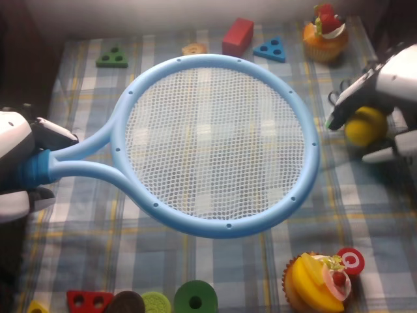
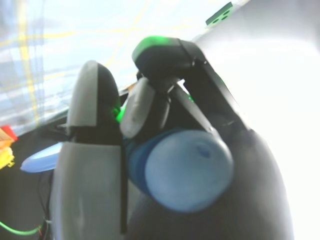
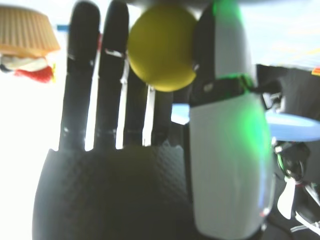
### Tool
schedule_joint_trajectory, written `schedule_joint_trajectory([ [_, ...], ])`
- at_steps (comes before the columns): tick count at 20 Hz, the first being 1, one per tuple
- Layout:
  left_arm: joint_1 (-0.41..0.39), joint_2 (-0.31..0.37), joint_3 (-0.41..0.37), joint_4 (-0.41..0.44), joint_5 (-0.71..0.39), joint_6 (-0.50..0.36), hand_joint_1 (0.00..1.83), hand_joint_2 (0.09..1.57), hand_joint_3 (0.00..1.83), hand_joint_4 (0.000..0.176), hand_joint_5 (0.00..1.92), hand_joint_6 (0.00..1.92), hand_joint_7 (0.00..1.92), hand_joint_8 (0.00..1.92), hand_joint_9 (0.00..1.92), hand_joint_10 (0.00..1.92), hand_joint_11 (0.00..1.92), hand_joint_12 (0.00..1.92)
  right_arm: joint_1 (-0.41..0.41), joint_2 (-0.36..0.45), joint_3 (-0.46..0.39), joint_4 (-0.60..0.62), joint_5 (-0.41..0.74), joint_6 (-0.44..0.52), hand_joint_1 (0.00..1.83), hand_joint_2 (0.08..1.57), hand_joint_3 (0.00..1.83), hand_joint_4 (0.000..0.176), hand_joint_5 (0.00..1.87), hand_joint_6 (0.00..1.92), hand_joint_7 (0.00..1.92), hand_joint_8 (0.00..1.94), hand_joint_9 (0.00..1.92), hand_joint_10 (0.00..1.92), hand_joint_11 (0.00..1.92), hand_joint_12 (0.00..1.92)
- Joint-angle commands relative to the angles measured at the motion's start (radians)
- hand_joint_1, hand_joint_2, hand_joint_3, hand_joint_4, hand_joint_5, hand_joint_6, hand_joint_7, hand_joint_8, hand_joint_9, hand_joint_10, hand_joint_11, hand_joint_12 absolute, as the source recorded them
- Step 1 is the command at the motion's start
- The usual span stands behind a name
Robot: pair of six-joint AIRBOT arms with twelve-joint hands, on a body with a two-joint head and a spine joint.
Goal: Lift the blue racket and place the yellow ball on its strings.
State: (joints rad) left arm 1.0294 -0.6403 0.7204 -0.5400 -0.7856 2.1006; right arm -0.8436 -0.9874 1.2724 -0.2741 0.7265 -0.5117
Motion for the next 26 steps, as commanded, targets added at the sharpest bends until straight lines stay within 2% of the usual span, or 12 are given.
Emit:
schedule_joint_trajectory([
  [1,-0.012,-0.006,0.003,0.017,-0.100,-0.005,1.76,1.24,0.00,0.176,0.84,1.92,1.20,1.92,1.57,1.92,1.09,1.41,0.014,0.016,-0.014,0.040,0.214,-0.003,1.37,1.13,0.00,0.000,0.99,0.87,0.86,1.14,0.87,1.31,0.72,1.37],
  [4,-0.014,-0.016,0.012,0.012,-0.086,-0.005,1.82,1.22,0.00,0.176,0.76,1.92,1.09,1.92,1.47,1.92,1.23,1.85,0.023,0.067,-0.082,0.029,0.350,-0.040,1.37,1.13,0.00,0.000,1.04,0.72,0.85,1.18,0.86,1.30,0.72,1.20],
  [7,-0.034,-0.032,0.025,0.015,-0.071,-0.005,1.83,1.25,0.01,0.176,0.74,1.92,1.02,1.92,1.43,1.92,1.30,1.89,0.087,0.053,-0.100,-0.096,0.364,-0.012,1.26,1.07,0.00,0.000,1.21,0.44,1.01,1.09,1.08,0.58,0.92,0.97],
  [9,-0.044,-0.038,0.030,0.019,-0.068,-0.005,1.81,1.24,0.00,0.176,0.80,1.92,1.07,1.92,1.45,1.92,1.52,1.92,0.128,0.017,-0.092,-0.179,0.327,0.019,1.26,1.07,0.00,0.000,1.29,0.35,0.96,1.10,1.13,0.52,0.98,0.94],
  [10,-0.047,-0.039,0.030,0.021,-0.068,-0.005,1.83,1.25,0.00,0.176,0.77,1.92,1.07,1.92,1.45,1.92,1.18,1.92,0.140,0.002,-0.087,-0.205,0.308,0.029,1.25,1.09,0.00,0.000,1.22,0.49,0.90,1.17,1.10,0.75,1.01,1.17],
  [12,-0.051,-0.041,0.028,0.027,-0.071,-0.005,1.83,1.25,0.00,0.176,0.75,1.92,1.04,1.92,1.46,1.92,1.16,1.58,0.161,-0.029,-0.068,-0.274,0.246,0.072,1.24,1.11,0.00,0.000,1.13,0.64,0.90,1.20,1.09,0.87,1.03,1.25],
  [14,-0.057,-0.046,0.027,0.031,-0.074,-0.005,1.83,1.25,0.00,0.176,0.76,1.92,1.05,1.92,1.46,1.92,1.26,1.85,0.163,-0.048,-0.052,-0.310,0.212,0.113,1.36,1.08,0.00,0.000,1.19,0.46,0.94,1.03,1.06,1.09,0.96,1.23],
  [15,-0.059,-0.048,0.028,0.032,-0.075,-0.005,1.83,1.24,0.00,0.176,0.78,1.92,1.06,1.92,1.47,1.92,1.26,1.86,0.163,-0.049,-0.051,-0.313,0.204,0.114,1.27,1.09,0.00,0.000,1.20,0.48,0.93,1.15,0.99,0.89,0.89,1.23],
  [16,-0.061,-0.050,0.028,0.033,-0.075,-0.005,1.83,1.24,0.00,0.176,0.80,1.92,1.09,1.92,1.49,1.92,1.27,1.84,0.163,-0.050,-0.051,-0.317,0.198,0.114,1.19,1.07,0.02,0.000,1.08,0.76,0.82,0.57,0.86,0.70,0.70,1.18],
  [17,-0.062,-0.053,0.029,0.034,-0.075,-0.005,1.83,1.24,0.00,0.176,0.82,1.92,1.13,1.92,1.53,1.92,1.17,1.54,0.163,-0.050,-0.051,-0.317,0.198,0.115,1.13,1.04,0.00,0.000,0.91,0.30,0.81,0.24,0.81,0.50,0.57,1.13],
  [18,-0.062,-0.055,0.030,0.034,-0.075,-0.005,1.83,1.25,0.00,0.176,0.82,1.92,1.14,1.92,1.50,1.92,1.26,1.85,0.163,-0.050,-0.051,-0.317,0.197,0.115,1.05,1.03,0.00,0.000,0.79,0.09,0.71,0.07,0.72,0.26,0.41,1.04],
  [26,-0.067,-0.070,0.039,0.028,-0.071,-0.005,1.83,1.23,0.00,0.176,0.82,1.92,1.11,1.92,1.51,1.92,1.20,1.65,0.161,-0.049,-0.051,-0.322,0.187,0.137,0.93,1.01,0.00,0.000,0.53,0.00,0.51,0.00,0.60,0.01,0.19,1.18],
])
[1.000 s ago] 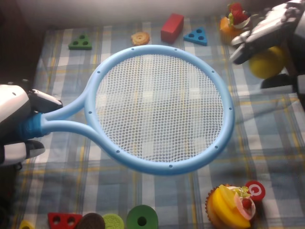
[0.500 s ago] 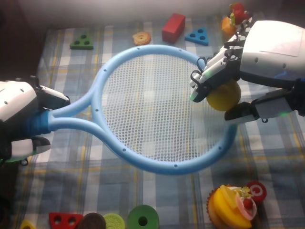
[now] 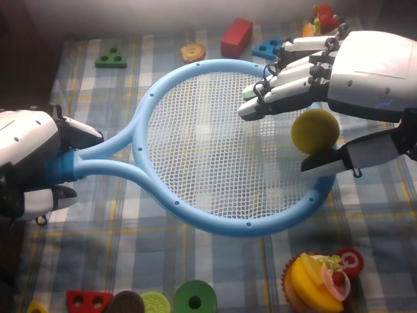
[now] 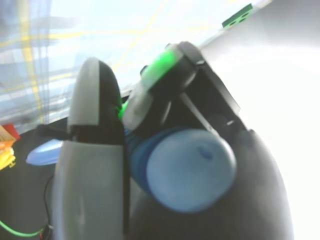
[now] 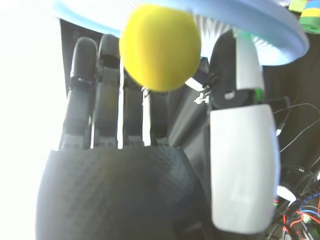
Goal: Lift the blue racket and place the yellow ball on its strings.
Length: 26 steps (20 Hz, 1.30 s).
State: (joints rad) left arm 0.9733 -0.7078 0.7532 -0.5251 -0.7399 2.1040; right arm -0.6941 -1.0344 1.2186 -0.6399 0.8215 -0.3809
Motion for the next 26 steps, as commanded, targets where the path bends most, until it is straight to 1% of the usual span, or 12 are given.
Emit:
schedule_joint_trajectory([
  [1,-0.011,-0.004,0.007,0.012,-0.117,-0.008,1.83,1.24,0.00,0.176,0.85,1.92,1.14,1.92,1.53,1.92,1.19,1.53,0.011,-0.002,0.002,0.044,0.092,0.006,0.92,1.03,0.01,0.000,0.52,0.00,0.50,0.00,0.59,0.00,0.18,1.18],
  [2,-0.011,-0.006,0.008,0.012,-0.117,-0.008,1.83,1.26,0.01,0.176,0.84,1.92,1.14,1.92,1.52,1.92,1.22,1.84,0.011,-0.002,0.002,0.046,0.093,0.007,0.91,1.03,0.01,0.000,0.51,0.00,0.48,0.00,0.57,0.00,0.15,1.17],
  [5,-0.013,-0.013,0.017,0.010,-0.104,-0.008,1.83,1.24,0.00,0.176,0.86,1.92,1.12,1.92,1.46,1.92,1.60,1.92,0.011,0.011,0.000,0.072,0.108,0.007,0.90,1.01,0.00,0.000,0.43,0.00,0.40,0.00,0.47,0.00,0.05,1.07],
  [9,-0.034,-0.026,0.038,0.013,-0.069,-0.008,1.82,1.20,0.00,0.176,0.87,1.92,1.15,1.92,1.49,1.92,1.42,1.91,0.011,0.032,-0.004,0.134,0.164,0.006,0.73,1.01,0.00,0.100,0.25,0.00,0.28,0.00,0.30,0.00,0.00,0.91],
  [11,-0.045,-0.040,0.054,0.015,-0.044,-0.008,1.83,1.17,0.00,0.176,0.85,1.92,1.16,1.92,1.55,1.92,1.24,1.55,0.011,0.046,-0.009,0.170,0.205,0.005,0.62,1.02,0.01,0.110,0.13,0.00,0.17,0.00,0.21,0.00,0.00,0.73],
  [13,-0.056,-0.055,0.067,0.019,-0.024,-0.008,1.83,1.16,0.00,0.176,0.87,1.92,1.19,1.92,1.55,1.92,1.29,1.80,0.010,0.063,-0.019,0.208,0.234,-0.023,0.54,1.05,0.01,0.048,0.08,0.00,0.14,0.00,0.12,0.00,0.00,0.28],
  [15,-0.073,-0.074,0.085,0.024,0.002,-0.008,1.83,1.15,0.00,0.176,0.89,1.92,1.22,1.92,1.55,1.92,1.55,1.92,-0.003,0.087,-0.036,0.262,0.264,-0.074,0.46,1.08,0.01,0.049,0.05,0.00,0.11,0.00,0.08,0.00,0.00,0.13],
  [16,-0.079,-0.083,0.093,0.026,0.012,-0.008,1.83,1.13,0.00,0.176,0.89,1.92,1.20,1.92,1.54,1.92,1.63,1.92,-0.012,0.093,-0.038,0.282,0.280,-0.079,0.44,1.07,0.00,0.071,0.07,0.01,0.16,0.02,0.11,0.01,0.03,0.13],
  [18,-0.088,-0.102,0.111,0.026,0.035,-0.008,1.79,1.12,0.00,0.176,0.87,1.92,1.15,1.92,1.49,1.92,1.64,1.92,-0.035,0.100,-0.039,0.322,0.322,-0.079,0.52,1.06,0.00,0.072,0.09,0.00,0.19,0.01,0.07,0.00,0.00,0.02],
  [22,-0.105,-0.138,0.149,0.020,0.082,-0.008,1.70,1.16,0.00,0.176,0.81,1.92,1.12,1.92,1.46,1.92,1.21,1.79,-0.061,0.115,-0.054,0.385,0.376,-0.120,0.57,1.05,0.00,0.107,0.11,0.01,0.19,0.00,0.06,0.00,0.01,0.00],
  [24,-0.117,-0.154,0.172,0.015,0.107,-0.008,1.69,1.15,0.00,0.171,0.79,1.92,1.08,1.92,1.43,1.92,1.41,1.92,-0.081,0.120,-0.051,0.443,0.404,-0.140,0.66,1.08,0.01,0.055,0.13,0.01,0.19,0.00,0.10,0.01,0.03,0.01],
  [26,-0.125,-0.164,0.190,0.006,0.131,-0.008,1.75,1.14,0.00,0.172,0.83,1.92,1.11,1.92,1.45,1.92,1.51,1.92,-0.093,0.123,-0.050,0.466,0.416,-0.146,0.65,1.12,0.02,0.043,0.12,0.00,0.17,0.00,0.11,0.01,0.10,0.04],
])
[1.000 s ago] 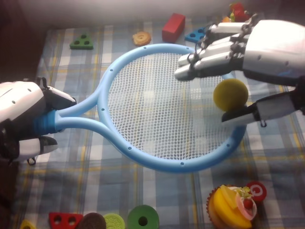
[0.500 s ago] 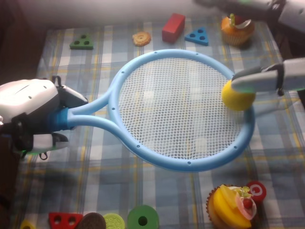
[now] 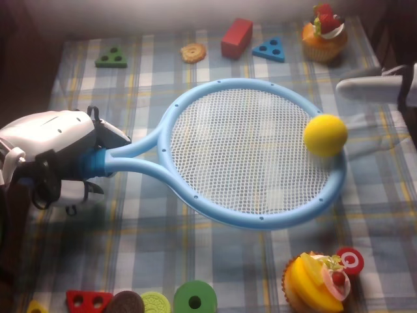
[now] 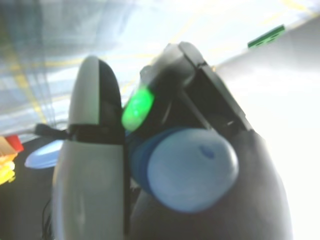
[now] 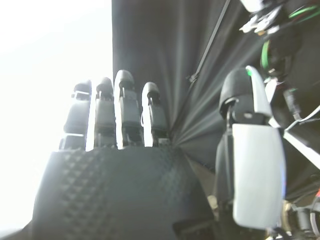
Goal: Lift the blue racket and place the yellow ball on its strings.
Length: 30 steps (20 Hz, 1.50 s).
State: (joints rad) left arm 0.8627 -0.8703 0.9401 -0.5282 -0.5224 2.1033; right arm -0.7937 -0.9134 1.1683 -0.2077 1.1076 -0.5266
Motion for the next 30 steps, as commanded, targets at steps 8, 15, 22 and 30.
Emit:
schedule_joint_trajectory([
  [8,-0.033,-0.033,0.019,-0.050,-0.065,0.142,1.66,1.18,0.01,0.170,0.69,1.92,0.84,1.92,1.16,1.92,1.14,1.91,-0.049,0.005,0.001,0.121,0.167,-0.021,0.70,1.14,0.01,0.043,0.16,0.00,0.23,0.01,0.18,0.01,0.13,0.06],
  [15,-0.025,-0.034,0.019,-0.074,-0.081,0.142,1.09,1.16,0.00,0.000,0.86,1.19,0.33,1.22,0.38,1.43,0.37,1.44,-0.063,0.005,0.001,0.131,0.168,-0.021,0.75,1.15,0.00,0.022,0.18,0.01,0.25,0.01,0.22,0.02,0.17,0.07],
  [22,0.010,0.041,-0.066,-0.062,-0.179,0.137,0.93,0.85,0.00,0.176,0.01,0.00,0.00,0.00,0.05,0.00,0.00,0.38,-0.078,0.018,-0.005,0.145,0.185,-0.021,0.71,1.14,0.00,0.043,0.21,0.00,0.28,0.01,0.22,0.00,0.15,0.05],
  [30,0.221,0.296,-0.130,0.214,-0.767,-0.898,0.78,0.75,0.00,0.176,0.00,0.00,0.00,0.00,0.00,0.00,0.00,0.00,-0.243,0.068,-0.086,0.298,0.444,-0.070,0.72,1.09,0.00,0.038,0.25,0.01,0.37,0.01,0.33,0.02,0.19,0.06],
])
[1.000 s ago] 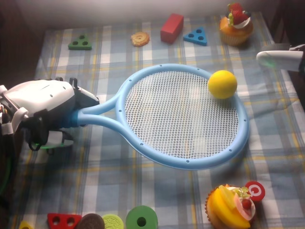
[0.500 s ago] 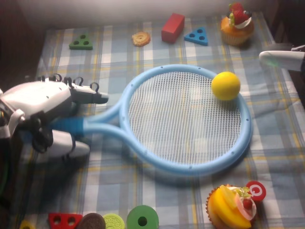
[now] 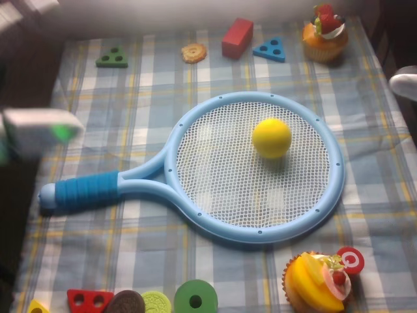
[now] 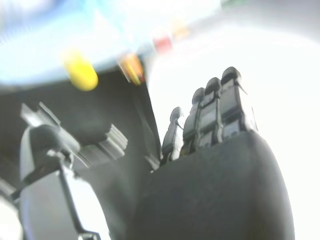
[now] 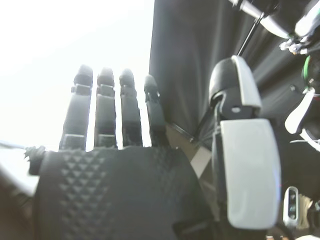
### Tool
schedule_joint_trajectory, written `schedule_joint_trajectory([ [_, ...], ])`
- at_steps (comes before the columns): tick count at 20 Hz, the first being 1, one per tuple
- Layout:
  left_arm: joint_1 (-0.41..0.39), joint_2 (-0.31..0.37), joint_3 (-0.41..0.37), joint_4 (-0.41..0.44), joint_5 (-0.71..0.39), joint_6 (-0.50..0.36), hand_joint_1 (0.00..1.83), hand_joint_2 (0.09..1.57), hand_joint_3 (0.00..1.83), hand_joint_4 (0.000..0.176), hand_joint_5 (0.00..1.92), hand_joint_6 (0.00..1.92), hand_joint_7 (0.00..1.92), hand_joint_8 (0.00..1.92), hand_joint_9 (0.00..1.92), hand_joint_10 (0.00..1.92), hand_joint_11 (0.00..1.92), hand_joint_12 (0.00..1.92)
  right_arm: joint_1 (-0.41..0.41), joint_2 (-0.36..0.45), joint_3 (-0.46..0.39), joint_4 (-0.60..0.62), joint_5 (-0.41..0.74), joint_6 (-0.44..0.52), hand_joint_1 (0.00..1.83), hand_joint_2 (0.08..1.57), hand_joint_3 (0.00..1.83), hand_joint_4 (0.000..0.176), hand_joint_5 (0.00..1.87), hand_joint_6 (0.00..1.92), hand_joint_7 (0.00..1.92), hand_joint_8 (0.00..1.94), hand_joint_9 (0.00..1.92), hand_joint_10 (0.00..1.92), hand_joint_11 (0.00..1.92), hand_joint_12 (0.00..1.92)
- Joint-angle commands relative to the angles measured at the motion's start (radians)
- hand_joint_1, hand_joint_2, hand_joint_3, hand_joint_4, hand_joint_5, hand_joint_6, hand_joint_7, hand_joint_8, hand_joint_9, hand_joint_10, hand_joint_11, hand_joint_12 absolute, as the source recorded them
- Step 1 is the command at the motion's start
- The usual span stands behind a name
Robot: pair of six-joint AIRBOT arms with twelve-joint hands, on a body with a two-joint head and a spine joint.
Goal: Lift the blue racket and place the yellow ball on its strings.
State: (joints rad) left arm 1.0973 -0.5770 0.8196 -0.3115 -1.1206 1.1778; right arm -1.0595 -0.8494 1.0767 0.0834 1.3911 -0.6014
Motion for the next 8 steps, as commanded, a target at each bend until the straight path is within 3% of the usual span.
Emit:
schedule_joint_trajectory([
  [1,-0.002,0.001,0.014,-0.003,-0.220,-0.075,0.82,0.73,0.00,0.176,0.00,0.00,0.00,0.00,0.00,0.00,0.00,0.00,0.004,0.007,-0.009,0.027,0.205,-0.009,0.63,1.09,0.00,0.046,0.23,0.00,0.36,0.01,0.34,0.02,0.21,0.07],
  [2,0.001,-0.003,0.030,-0.004,-0.258,-0.125,0.83,0.75,0.00,0.176,0.00,0.00,0.00,0.00,0.00,0.00,0.00,0.00,-0.008,0.011,-0.021,0.040,0.240,-0.023,0.56,1.06,0.00,0.046,0.23,0.00,0.38,0.00,0.39,0.01,0.26,0.10],
  [3,0.001,-0.004,0.034,-0.005,-0.321,-0.154,0.81,0.77,0.00,0.176,0.00,0.00,0.00,0.00,0.00,0.00,0.00,0.00,-0.024,0.016,-0.036,0.054,0.300,-0.038,0.59,1.07,0.00,0.027,0.22,0.00,0.40,0.01,0.43,0.02,0.32,0.14],
  [4,0.001,-0.004,0.032,-0.005,-0.364,-0.165,0.80,0.77,0.00,0.176,0.00,0.00,0.00,0.00,0.00,0.00,0.00,0.00,-0.028,0.018,-0.040,0.056,0.326,-0.042,0.61,1.06,0.00,0.038,0.19,0.00,0.40,0.00,0.44,0.02,0.34,0.15],
  [5,0.001,-0.006,0.035,0.008,-0.427,-0.198,0.86,0.79,0.01,0.176,0.00,0.00,0.00,0.00,0.00,0.00,0.00,0.00,-0.030,0.025,-0.047,0.056,0.368,-0.049,0.63,1.14,0.01,0.016,0.08,0.00,0.32,0.00,0.40,0.00,0.29,0.13],
  [6,-0.006,-0.016,0.060,0.036,-0.483,-0.289,0.74,0.82,0.01,0.111,0.01,0.00,0.06,0.00,0.02,0.00,0.05,0.03,-0.021,0.034,-0.065,0.061,0.372,-0.056,0.58,1.20,0.01,0.063,0.17,0.02,0.25,0.00,0.29,0.00,0.13,0.05],
  [7,-0.016,-0.030,0.085,0.051,-0.503,-0.353,0.74,0.82,0.01,0.111,0.01,0.00,0.06,0.00,0.02,0.00,0.05,0.03,-0.012,0.036,-0.076,0.064,0.372,-0.081,0.58,1.20,0.01,0.063,0.17,0.02,0.25,0.00,0.29,0.00,0.13,0.05],
  [8,-0.030,-0.056,0.122,0.073,-0.525,-0.430,0.53,0.99,0.02,0.033,0.13,0.01,0.11,0.01,0.05,0.00,0.01,0.27,0.005,0.036,-0.086,0.059,0.372,-0.117,0.64,1.23,0.00,0.020,0.25,0.01,0.23,0.00,0.23,0.00,0.10,0.04],
])
